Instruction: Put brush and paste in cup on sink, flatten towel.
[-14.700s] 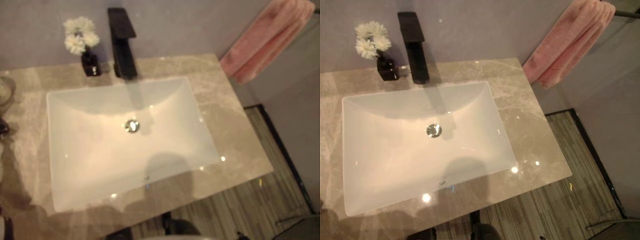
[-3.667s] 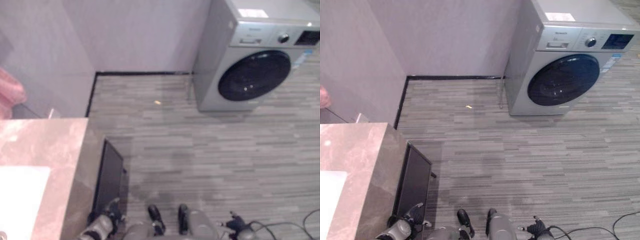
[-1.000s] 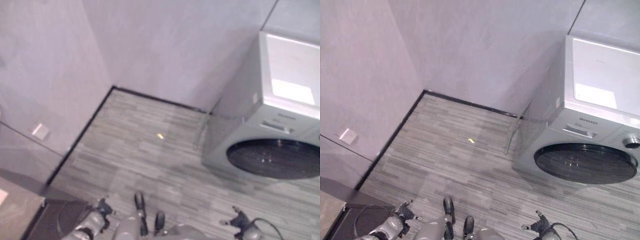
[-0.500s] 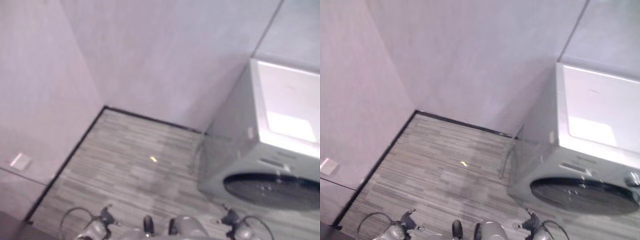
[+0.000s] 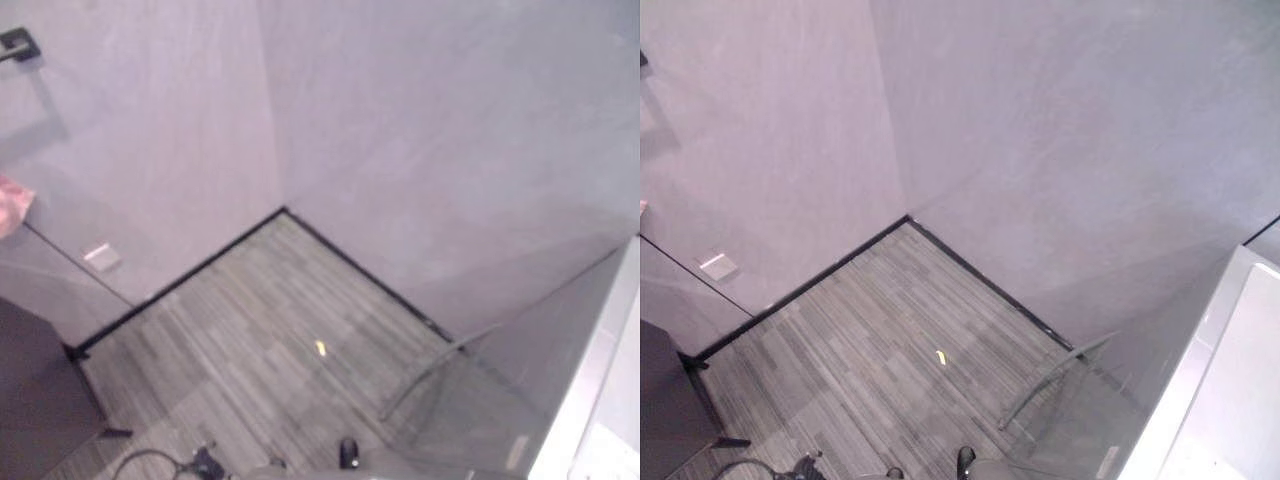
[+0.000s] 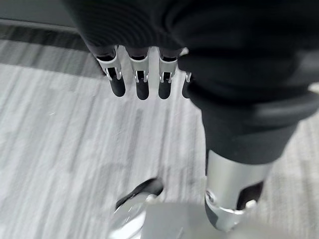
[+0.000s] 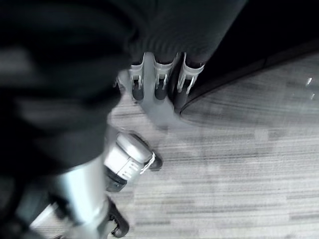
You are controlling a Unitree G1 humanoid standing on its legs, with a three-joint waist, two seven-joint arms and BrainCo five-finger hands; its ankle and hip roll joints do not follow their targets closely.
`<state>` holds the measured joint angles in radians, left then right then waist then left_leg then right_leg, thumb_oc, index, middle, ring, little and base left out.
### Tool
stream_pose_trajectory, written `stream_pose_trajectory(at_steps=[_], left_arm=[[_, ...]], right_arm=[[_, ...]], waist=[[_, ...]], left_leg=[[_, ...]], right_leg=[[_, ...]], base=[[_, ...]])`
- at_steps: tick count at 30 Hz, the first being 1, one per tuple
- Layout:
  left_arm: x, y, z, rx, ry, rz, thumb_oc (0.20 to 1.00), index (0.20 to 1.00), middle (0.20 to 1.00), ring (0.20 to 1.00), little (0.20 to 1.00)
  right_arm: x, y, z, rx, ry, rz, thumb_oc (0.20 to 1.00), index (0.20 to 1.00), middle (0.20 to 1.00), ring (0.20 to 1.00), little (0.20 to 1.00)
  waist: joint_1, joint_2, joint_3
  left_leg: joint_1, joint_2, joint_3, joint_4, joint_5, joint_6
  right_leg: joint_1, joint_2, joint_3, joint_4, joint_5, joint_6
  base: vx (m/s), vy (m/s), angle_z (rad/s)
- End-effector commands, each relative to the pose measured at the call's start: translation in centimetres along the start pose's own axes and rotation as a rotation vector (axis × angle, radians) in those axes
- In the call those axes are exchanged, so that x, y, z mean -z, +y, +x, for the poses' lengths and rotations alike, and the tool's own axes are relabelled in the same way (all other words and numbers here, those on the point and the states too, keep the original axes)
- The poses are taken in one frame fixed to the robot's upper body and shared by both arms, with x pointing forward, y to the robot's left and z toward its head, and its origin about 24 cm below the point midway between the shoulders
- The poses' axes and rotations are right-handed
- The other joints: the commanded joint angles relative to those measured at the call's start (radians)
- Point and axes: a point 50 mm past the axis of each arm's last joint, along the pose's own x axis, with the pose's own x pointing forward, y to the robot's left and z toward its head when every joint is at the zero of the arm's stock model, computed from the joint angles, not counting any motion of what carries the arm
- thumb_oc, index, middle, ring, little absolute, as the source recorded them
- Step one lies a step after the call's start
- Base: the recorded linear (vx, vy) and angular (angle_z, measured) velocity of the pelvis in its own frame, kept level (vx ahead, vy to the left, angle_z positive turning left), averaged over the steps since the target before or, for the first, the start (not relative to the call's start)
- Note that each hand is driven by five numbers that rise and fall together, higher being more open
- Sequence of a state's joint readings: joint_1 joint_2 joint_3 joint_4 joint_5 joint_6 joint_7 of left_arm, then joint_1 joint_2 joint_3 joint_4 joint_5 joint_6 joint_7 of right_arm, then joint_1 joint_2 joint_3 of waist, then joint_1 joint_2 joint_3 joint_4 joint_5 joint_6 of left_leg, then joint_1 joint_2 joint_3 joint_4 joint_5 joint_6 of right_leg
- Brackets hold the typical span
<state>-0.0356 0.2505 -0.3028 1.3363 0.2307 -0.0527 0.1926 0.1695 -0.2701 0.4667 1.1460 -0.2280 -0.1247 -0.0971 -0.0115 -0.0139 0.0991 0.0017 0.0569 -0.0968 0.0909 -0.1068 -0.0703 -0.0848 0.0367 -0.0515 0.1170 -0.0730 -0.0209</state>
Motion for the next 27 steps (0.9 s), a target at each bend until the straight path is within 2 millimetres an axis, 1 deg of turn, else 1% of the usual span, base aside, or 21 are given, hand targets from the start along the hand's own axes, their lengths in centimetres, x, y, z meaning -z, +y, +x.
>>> stream_pose_trajectory(at_steps=[1,2,3,4,5,6,7,8,9,11,12,16,17,20,21,22,23,24,25,26,27], left_arm=[[-2.0,4.3,0.7,-0.114,-0.053,-0.003,1.0,1.0,1.0,1.0,1.0],[-2.1,4.4,0.8,-0.118,-0.056,-0.004,1.0,1.0,1.0,1.0,1.0],[-2.4,4.5,0.8,-0.12,-0.065,0.0,1.0,1.0,1.0,1.0,1.0],[-2.4,4.5,0.8,-0.12,-0.065,0.0,1.0,1.0,1.0,1.0,1.0],[-2.8,4.6,0.8,-0.124,-0.075,-0.001,1.0,1.0,1.0,1.0,1.0],[-3.2,4.7,0.8,-0.129,-0.086,0.0,1.0,1.0,1.0,1.0,1.0],[-3.5,4.8,0.9,-0.131,-0.092,0.001,1.0,1.0,1.0,1.0,1.0],[-3.8,4.8,0.9,-0.13,-0.102,0.002,1.0,1.0,1.0,1.0,1.0],[-4.3,4.7,0.9,-0.128,-0.118,-0.004,1.0,1.0,1.0,1.0,1.0],[-4.3,4.5,0.8,-0.126,-0.116,0.002,1.0,1.0,1.0,1.0,1.0],[-4.0,4.0,0.8,-0.114,-0.11,0.004,1.0,1.0,1.0,1.0,1.0],[-3.2,3.2,0.7,-0.086,-0.089,0.019,1.0,1.0,1.0,1.0,1.0],[-3.2,3.2,0.7,-0.086,-0.089,0.019,1.0,1.0,1.0,1.0,1.0],[-2.8,3.0,0.7,-0.078,-0.08,0.027,1.0,1.0,1.0,1.0,1.0],[-2.6,3.1,0.7,-0.077,-0.074,0.036,1.0,1.0,1.0,1.0,1.0],[-2.6,3.1,0.7,-0.077,-0.074,0.036,1.0,1.0,1.0,1.0,1.0],[-2.4,3.4,0.7,-0.085,-0.066,0.035,1.0,1.0,1.0,1.0,1.0],[-2.4,3.4,0.7,-0.083,-0.064,0.037,1.0,1.0,1.0,1.0,1.0],[-2.4,3.4,0.7,-0.083,-0.064,0.037,1.0,1.0,1.0,1.0,1.0],[-2.2,3.3,0.7,-0.077,-0.061,0.047,1.0,1.0,1.0,1.0,1.0],[-2.0,3.2,0.7,-0.072,-0.053,0.057,1.0,1.0,1.0,1.0,1.0]], right_arm=[[-4.1,-9.9,0.6,0.32,-0.109,0.138,1.0,1.0,1.0,1.0,1.0],[-4.0,-9.8,0.6,0.316,-0.105,0.138,1.0,1.0,1.0,1.0,1.0],[-3.7,-9.3,0.7,0.306,-0.093,0.14,1.0,1.0,1.0,1.0,1.0],[-3.7,-9.3,0.7,0.306,-0.093,0.14,1.0,1.0,1.0,1.0,1.0],[-3.6,-9.3,0.7,0.306,-0.087,0.146,1.0,1.0,1.0,1.0,1.0],[-3.4,-9.3,0.7,0.307,-0.08,0.154,1.0,1.0,1.0,1.0,1.0],[-3.2,-9.3,0.7,0.308,-0.068,0.162,1.0,1.0,1.0,1.0,1.0],[-2.7,-9.1,0.6,0.306,-0.049,0.169,1.0,1.0,1.0,1.0,1.0],[-2.4,-9.1,0.7,0.31,-0.024,0.173,1.0,1.0,1.0,1.0,1.0],[-2.3,-8.9,0.7,0.307,-0.02,0.17,1.0,1.0,1.0,1.0,1.0],[-1.9,-8.5,0.7,0.3,0.003,0.177,1.0,1.0,1.0,1.0,1.0],[-1.7,-7.3,0.9,0.261,0.032,0.168,1.0,1.0,1.0,1.0,1.0],[-1.7,-7.3,0.9,0.261,0.032,0.168,1.0,1.0,1.0,1.0,1.0],[-2.4,-7.1,1.1,0.255,0.013,0.17,1.0,1.0,1.0,1.0,1.0],[-3.1,-7.2,1.2,0.255,-0.011,0.175,1.0,1.0,1.0,1.0,1.0],[-3.1,-7.2,1.2,0.255,-0.011,0.175,1.0,1.0,1.0,1.0,1.0],[-3.8,-7.1,1.3,0.252,-0.036,0.177,1.0,1.0,1.0,1.0,1.0],[-3.8,-7.1,1.3,0.251,-0.039,0.181,1.0,1.0,1.0,1.0,1.0],[-3.8,-7.1,1.3,0.251,-0.039,0.181,1.0,1.0,1.0,1.0,1.0],[-4.0,-7.0,1.3,0.245,-0.045,0.182,1.0,1.0,1.0,1.0,1.0],[-3.9,-6.8,1.3,0.237,-0.045,0.186,1.0,1.0,1.0,1.0,1.0]], waist=[[-0.008,-0.068,-0.018],[-0.011,-0.069,-0.02],[-0.023,-0.071,-0.017],[-0.024,-0.071,-0.017],[-0.035,-0.071,-0.018],[-0.054,-0.065,-0.019],[-0.078,-0.057,-0.021],[-0.098,-0.049,-0.02],[-0.098,-0.035,-0.01],[-0.1,-0.025,-0.013],[-0.101,-0.014,-0.021],[-0.084,-0.002,-0.037],[-0.084,-0.002,-0.037],[-0.076,0.004,-0.033],[-0.078,0.003,-0.019],[-0.078,0.003,-0.019],[-0.092,-0.004,-0.002],[-0.096,-0.005,0.001],[-0.095,-0.005,0.0],[-0.11,-0.006,-0.003],[-0.113,-0.003,-0.008]], left_leg=[[0.007,-0.13,0.021,-0.099,0.033,0.087],[0.008,-0.126,0.02,-0.109,0.041,0.083],[0.01,-0.109,0.056,-0.134,0.055,0.076],[0.01,-0.109,0.055,-0.134,0.056,0.076],[0.004,-0.1,0.104,-0.142,0.061,0.077],[0.005,-0.087,0.207,-0.157,0.059,0.079],[0.007,-0.065,0.354,-0.161,0.056,0.08],[-0.005,-0.045,0.478,-0.133,0.047,0.073],[-0.032,-0.057,0.5,-0.095,0.035,0.074],[-0.028,-0.068,0.487,-0.112,0.032,0.078],[-0.021,-0.078,0.474,-0.125,0.025,0.089],[0.017,-0.102,0.438,-0.158,0.017,0.116],[0.017,-0.103,0.438,-0.158,0.018,0.117],[0.044,-0.121,0.405,-0.178,0.015,0.136],[0.06,-0.135,0.386,-0.178,0.009,0.15],[0.06,-0.136,0.386,-0.178,0.009,0.15],[0.07,-0.145,0.359,-0.178,0.009,0.156],[0.067,-0.147,0.355,-0.178,0.015,0.159],[0.066,-0.147,0.355,-0.178,0.015,0.159],[0.068,-0.147,0.339,-0.178,0.02,0.154],[0.066,-0.143,0.324,-0.178,0.026,0.146]], right_leg=[[0.012,-0.024,-0.044,-0.005,-0.03,0.067],[0.014,-0.025,-0.057,-0.006,-0.033,0.064],[0.022,-0.031,-0.093,-0.008,-0.041,0.064],[0.022,-0.032,-0.094,-0.009,-0.041,0.064],[0.021,-0.04,-0.111,-0.009,-0.041,0.067],[0.023,-0.047,-0.133,-0.009,-0.041,0.072],[0.021,-0.054,-0.159,-0.009,-0.041,0.081],[0.026,-0.061,-0.179,-0.016,-0.04,0.091],[0.019,-0.066,-0.202,-0.015,-0.032,0.094],[0.024,-0.068,-0.212,-0.014,-0.035,0.095],[0.03,-0.075,-0.217,-0.003,-0.047,0.097],[0.046,-0.1,-0.211,0.036,-0.061,0.105],[0.046,-0.101,-0.211,0.037,-0.062,0.105],[0.02,-0.128,-0.216,0.153,-0.076,0.112],[-0.021,-0.155,-0.2,0.274,-0.043,0.125],[-0.021,-0.155,-0.2,0.274,-0.043,0.125],[-0.06,-0.157,-0.157,0.385,-0.015,0.128],[-0.083,-0.14,-0.125,0.413,-0.009,0.118],[-0.084,-0.14,-0.125,0.414,-0.009,0.118],[-0.095,-0.088,-0.052,0.398,-0.028,0.112],[-0.094,-0.038,0.02,0.334,-0.061,0.102]], base=[[0.08,-0.129,0.49],[0.08,-0.132,0.55],[0.06,-0.09,0.44],[0.04,-0.058,0.65],[0.02,0.015,0.6],[0.01,0.038,0.65],[0.01,0.071,0.69],[-0.04,0.125,0.99],[-0.03,0.139,1.3],[0.02,0.118,0.61],[0.05,0.093,-0.14],[0.11,0.194,0.14],[0.08,0.147,0.14],[0.05,0.177,0.25],[0.03,0.181,0.17],[0.02,0.172,0.23],[-0.02,0.049,0.2],[-0.02,0.049,0.34],[-0.01,-0.038,0.53],[0.04,-0.047,0.62],[0.04,-0.074,0.74]])
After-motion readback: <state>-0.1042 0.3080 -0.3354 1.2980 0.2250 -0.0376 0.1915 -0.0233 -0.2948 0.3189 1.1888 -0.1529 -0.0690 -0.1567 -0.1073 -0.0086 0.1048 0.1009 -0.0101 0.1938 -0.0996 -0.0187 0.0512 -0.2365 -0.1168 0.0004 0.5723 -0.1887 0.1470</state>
